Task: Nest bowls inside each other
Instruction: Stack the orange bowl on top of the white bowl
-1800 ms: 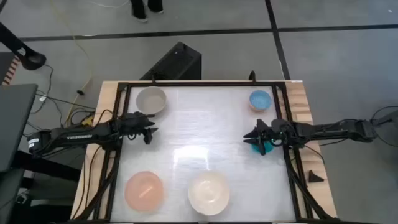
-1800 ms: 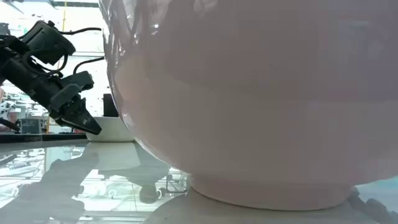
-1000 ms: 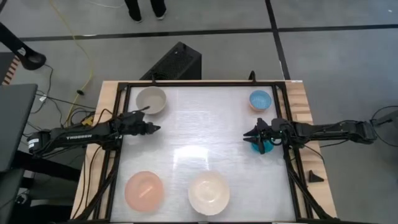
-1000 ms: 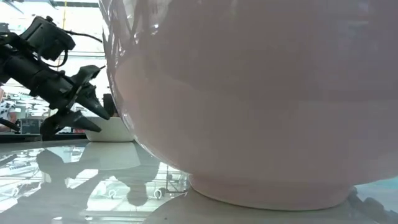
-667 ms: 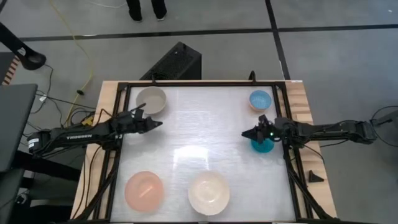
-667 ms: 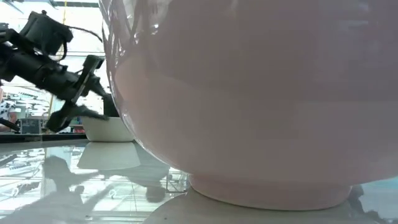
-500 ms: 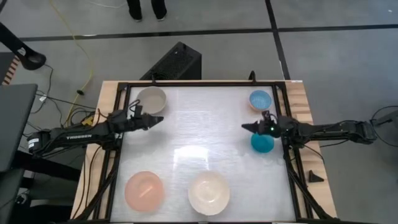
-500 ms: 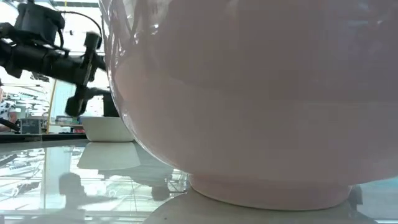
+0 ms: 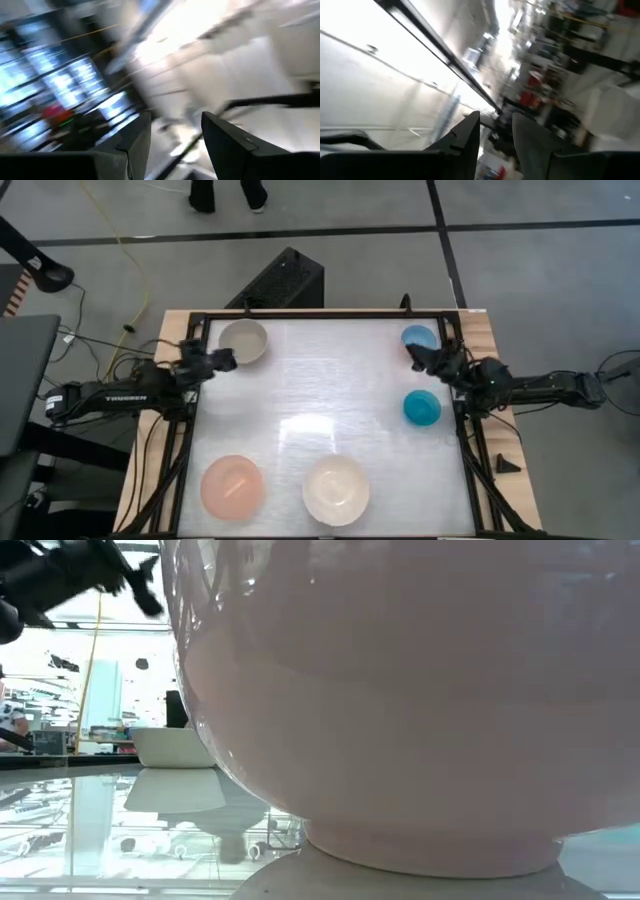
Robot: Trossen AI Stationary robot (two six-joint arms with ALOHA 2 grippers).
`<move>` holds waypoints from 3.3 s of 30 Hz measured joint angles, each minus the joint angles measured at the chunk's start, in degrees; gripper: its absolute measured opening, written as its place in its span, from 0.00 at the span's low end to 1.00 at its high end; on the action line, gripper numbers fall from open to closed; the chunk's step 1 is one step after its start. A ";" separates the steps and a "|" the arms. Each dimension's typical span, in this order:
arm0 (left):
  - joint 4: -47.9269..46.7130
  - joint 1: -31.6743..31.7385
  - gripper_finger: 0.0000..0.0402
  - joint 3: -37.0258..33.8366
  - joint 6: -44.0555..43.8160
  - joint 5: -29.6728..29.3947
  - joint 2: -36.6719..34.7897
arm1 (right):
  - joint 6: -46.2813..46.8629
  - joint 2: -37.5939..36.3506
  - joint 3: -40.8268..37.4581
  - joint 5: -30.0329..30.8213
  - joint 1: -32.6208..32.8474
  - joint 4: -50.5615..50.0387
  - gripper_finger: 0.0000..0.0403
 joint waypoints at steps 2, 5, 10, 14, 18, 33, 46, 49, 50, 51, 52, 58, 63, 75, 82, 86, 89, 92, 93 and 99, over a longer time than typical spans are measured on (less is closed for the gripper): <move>5.26 -2.00 0.41 0.93 1.37 1.07 -0.02 | -1.94 1.60 3.77 -1.86 0.70 0.19 0.37; 8.06 -5.75 0.41 4.51 3.39 5.02 0.00 | -7.75 5.60 10.21 -3.08 2.81 0.36 0.37; 3.27 -12.43 0.41 14.32 13.11 10.25 0.02 | -23.16 13.99 22.47 -8.50 6.57 0.09 0.37; -7.64 -16.85 0.41 24.10 21.94 13.94 0.02 | -35.19 20.08 32.52 -12.93 9.54 -4.21 0.37; -32.83 -19.97 0.41 34.49 26.79 13.98 -0.09 | -40.07 25.02 41.67 -13.35 11.62 -17.69 0.37; -124.33 -43.48 0.41 59.15 20.14 -1.44 18.27 | -43.56 36.34 55.62 -13.62 20.22 -46.65 0.37; -139.30 -57.67 0.41 57.38 18.42 -11.78 36.65 | -40.79 37.56 55.62 -13.34 20.04 -50.93 0.37; -139.38 -57.65 0.41 57.38 18.39 -12.56 39.74 | -37.76 37.83 55.64 -13.31 20.04 -53.24 0.37; -139.27 -57.65 0.41 57.38 18.35 -12.84 40.39 | -36.29 38.31 55.64 -13.33 20.04 -54.11 0.37; -139.17 -57.65 0.41 57.38 18.34 -13.20 40.88 | -35.19 39.10 55.64 -13.38 20.15 -54.61 0.37; -139.07 -57.65 0.41 57.38 18.15 -13.70 41.10 | -34.45 40.46 55.64 -14.21 20.47 -54.39 0.37; -138.97 -57.18 0.41 57.38 16.05 -18.71 38.87 | -28.62 55.32 55.62 -25.55 21.36 -36.87 0.37; -139.12 -56.93 0.41 57.38 11.24 -24.83 32.37 | -23.82 67.55 55.87 -28.35 19.01 -20.10 0.37; -135.63 -56.93 0.41 57.38 6.32 -37.40 14.48 | -32.17 90.02 89.04 -41.86 15.56 -46.06 0.37; -132.19 -56.95 0.41 57.38 8.22 -42.76 10.88 | -37.91 104.11 117.12 -37.29 15.70 -76.61 0.37; -129.84 -56.99 0.41 57.38 10.27 -46.57 9.72 | -35.70 110.76 127.63 -34.89 15.56 -82.46 0.37; -127.24 -57.51 0.41 57.36 12.94 -50.36 8.34 | -31.24 111.05 125.00 -34.23 15.52 -79.94 0.37; -124.75 -58.52 0.41 57.35 15.97 -53.79 6.33 | -30.10 112.57 125.00 -33.97 15.53 -80.40 0.37; -124.16 -58.87 0.41 57.35 16.84 -54.79 5.67 | -30.06 112.63 124.95 -33.99 15.72 -81.15 0.37; -127.56 -59.40 0.41 57.40 12.12 -40.71 3.10 | -30.36 113.48 125.04 -34.24 16.53 -79.41 0.37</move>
